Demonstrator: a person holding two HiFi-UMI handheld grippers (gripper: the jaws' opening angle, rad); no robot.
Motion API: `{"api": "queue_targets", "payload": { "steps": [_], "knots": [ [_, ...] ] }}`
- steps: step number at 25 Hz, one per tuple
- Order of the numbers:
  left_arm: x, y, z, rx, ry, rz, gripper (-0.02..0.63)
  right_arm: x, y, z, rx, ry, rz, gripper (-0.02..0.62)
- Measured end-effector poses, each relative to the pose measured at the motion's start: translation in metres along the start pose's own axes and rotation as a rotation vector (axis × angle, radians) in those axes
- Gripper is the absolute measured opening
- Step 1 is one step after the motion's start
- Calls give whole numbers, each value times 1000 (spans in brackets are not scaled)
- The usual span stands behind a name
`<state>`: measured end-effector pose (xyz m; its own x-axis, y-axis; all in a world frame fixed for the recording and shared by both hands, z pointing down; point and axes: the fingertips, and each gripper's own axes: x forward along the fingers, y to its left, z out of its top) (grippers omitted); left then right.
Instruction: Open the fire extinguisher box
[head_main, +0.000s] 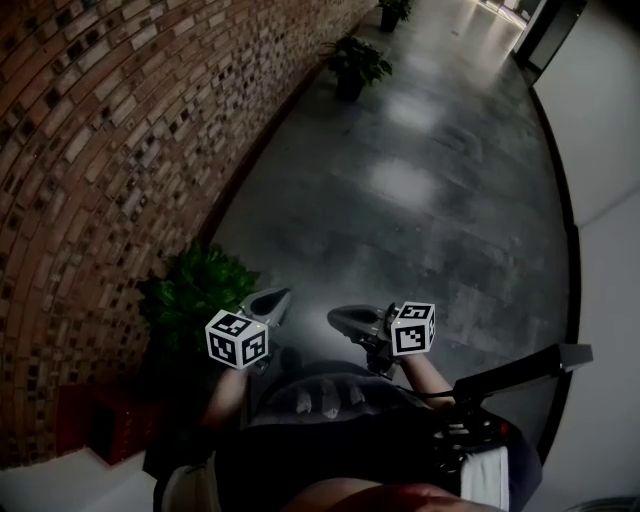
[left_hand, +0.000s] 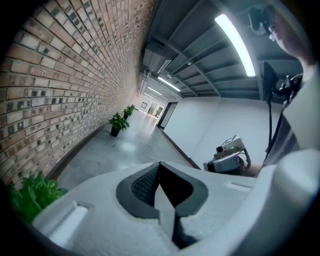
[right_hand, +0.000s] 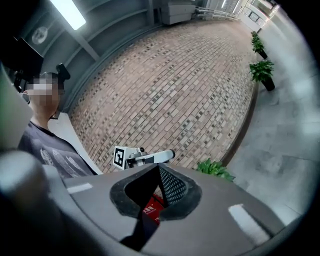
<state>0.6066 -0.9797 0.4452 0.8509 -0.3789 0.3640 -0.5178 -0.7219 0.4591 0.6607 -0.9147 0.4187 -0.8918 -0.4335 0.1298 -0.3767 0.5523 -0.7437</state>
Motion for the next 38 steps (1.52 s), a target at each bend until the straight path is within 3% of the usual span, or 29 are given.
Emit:
{"api": "queue_targets", "payload": {
  "steps": [5, 9, 15, 21, 26, 29, 34, 38],
  "knots": [
    [-10, 41, 20, -22, -67, 59, 2, 30, -9, 25, -14, 14, -1, 0],
    [-36, 75, 10, -97, -100, 124, 0, 63, -13, 20, 2, 60, 13, 0],
    [-68, 96, 1, -97, -120, 179, 0, 106, -3, 21, -37, 121, 81, 0],
    [-75, 95, 16, -110, -223, 236, 0, 114, -10, 31, -89, 152, 111, 0],
    [-56, 81, 35, -108, -320, 325, 0, 88, -30, 56, -160, 155, 155, 0],
    [-26, 70, 45, -95, -309, 349, 0, 64, -52, 77, -143, 118, 178, 0],
    [14, 53, 56, -39, -227, 286, 0, 37, -79, 102, -80, 6, 165, 0],
    [23, 50, 71, -22, -252, 330, 0, 26, -99, 109, -67, 24, 182, 2]
  ]
}}
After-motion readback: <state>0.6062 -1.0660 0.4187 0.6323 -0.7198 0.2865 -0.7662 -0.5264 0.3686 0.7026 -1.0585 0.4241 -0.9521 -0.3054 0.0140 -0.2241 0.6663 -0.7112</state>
